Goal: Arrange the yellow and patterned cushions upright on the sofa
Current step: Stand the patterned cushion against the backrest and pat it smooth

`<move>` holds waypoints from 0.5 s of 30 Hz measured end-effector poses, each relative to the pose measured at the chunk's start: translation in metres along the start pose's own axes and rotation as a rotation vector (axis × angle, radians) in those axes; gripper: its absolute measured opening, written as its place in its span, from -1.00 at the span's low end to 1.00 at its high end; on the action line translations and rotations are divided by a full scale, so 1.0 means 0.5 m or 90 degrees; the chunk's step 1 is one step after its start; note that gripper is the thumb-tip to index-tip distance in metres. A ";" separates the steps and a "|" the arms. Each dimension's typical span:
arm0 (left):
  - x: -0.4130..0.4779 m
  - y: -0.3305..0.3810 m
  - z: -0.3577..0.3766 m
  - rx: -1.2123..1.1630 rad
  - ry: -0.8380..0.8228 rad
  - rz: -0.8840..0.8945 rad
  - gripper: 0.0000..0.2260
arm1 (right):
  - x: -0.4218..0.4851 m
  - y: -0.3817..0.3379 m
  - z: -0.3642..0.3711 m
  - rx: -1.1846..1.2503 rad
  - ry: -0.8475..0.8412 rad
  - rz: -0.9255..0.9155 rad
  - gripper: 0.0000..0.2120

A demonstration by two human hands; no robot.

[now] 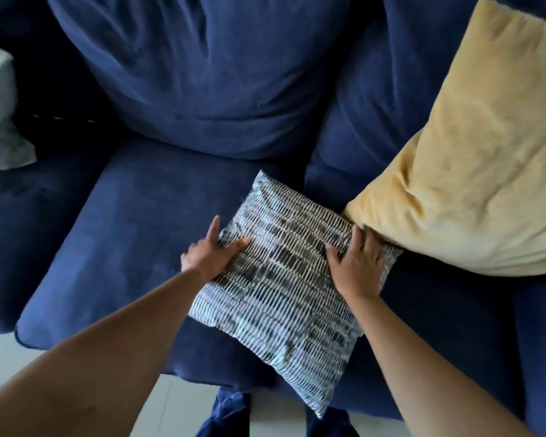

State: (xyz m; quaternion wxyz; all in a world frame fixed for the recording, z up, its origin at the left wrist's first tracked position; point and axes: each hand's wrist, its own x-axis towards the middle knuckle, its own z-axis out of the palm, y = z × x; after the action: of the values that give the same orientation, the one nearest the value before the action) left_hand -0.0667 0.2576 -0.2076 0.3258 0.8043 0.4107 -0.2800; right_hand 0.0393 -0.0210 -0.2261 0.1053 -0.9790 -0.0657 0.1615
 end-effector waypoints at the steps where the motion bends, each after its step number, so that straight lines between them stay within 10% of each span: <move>1: 0.004 -0.002 0.002 -0.023 -0.020 0.024 -0.08 | 0.017 -0.007 0.000 -0.004 -0.004 -0.039 -0.24; 15: -0.019 0.004 -0.110 -0.177 0.034 0.308 -0.48 | 0.116 -0.175 -0.101 0.103 -0.246 -0.034 0.18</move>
State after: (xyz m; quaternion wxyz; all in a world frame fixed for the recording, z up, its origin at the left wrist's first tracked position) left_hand -0.0597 0.2935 -0.1655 0.4792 0.8338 0.2496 -0.1136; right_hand 0.1023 0.0640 -0.1772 0.1734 -0.9162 -0.0977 0.3478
